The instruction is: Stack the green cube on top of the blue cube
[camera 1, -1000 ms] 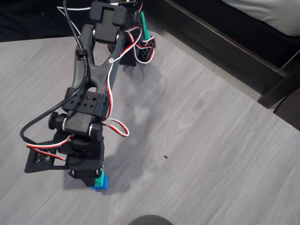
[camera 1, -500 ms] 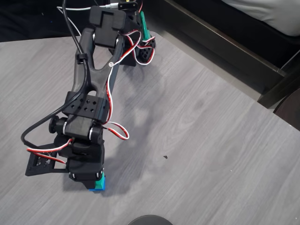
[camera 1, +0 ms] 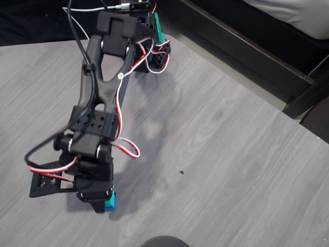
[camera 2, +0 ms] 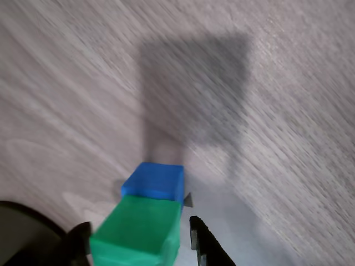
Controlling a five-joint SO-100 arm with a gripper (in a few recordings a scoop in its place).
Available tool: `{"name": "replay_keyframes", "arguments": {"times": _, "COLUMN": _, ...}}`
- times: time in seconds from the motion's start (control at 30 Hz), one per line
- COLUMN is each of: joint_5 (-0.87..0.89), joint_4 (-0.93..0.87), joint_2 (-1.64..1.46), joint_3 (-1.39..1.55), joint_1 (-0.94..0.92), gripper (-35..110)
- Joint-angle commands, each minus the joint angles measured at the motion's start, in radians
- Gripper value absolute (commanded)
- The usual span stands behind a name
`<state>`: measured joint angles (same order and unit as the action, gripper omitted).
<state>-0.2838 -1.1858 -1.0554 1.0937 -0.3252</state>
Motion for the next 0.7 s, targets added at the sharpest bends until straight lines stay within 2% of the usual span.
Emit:
{"name": "replay_keyframes", "arguments": {"times": 0.0, "joint_5": -0.008, "joint_4": 0.006, "joint_2": -0.017, "joint_3": -0.028, "joint_1": -0.012, "gripper": 34}}
{"name": "replay_keyframes", "arguments": {"times": 0.37, "joint_5": 0.012, "joint_4": -0.089, "joint_2": -0.166, "joint_3": -0.031, "joint_1": 0.012, "gripper": 34}}
{"name": "replay_keyframes", "arguments": {"times": 0.5, "joint_5": 0.025, "joint_4": -0.213, "joint_2": -0.301, "joint_3": -0.028, "joint_1": 0.072, "gripper": 34}}
{"name": "replay_keyframes", "arguments": {"times": 0.67, "joint_5": 0.117, "joint_4": -0.474, "joint_2": -0.506, "joint_3": -0.017, "joint_1": 0.216, "gripper": 34}}
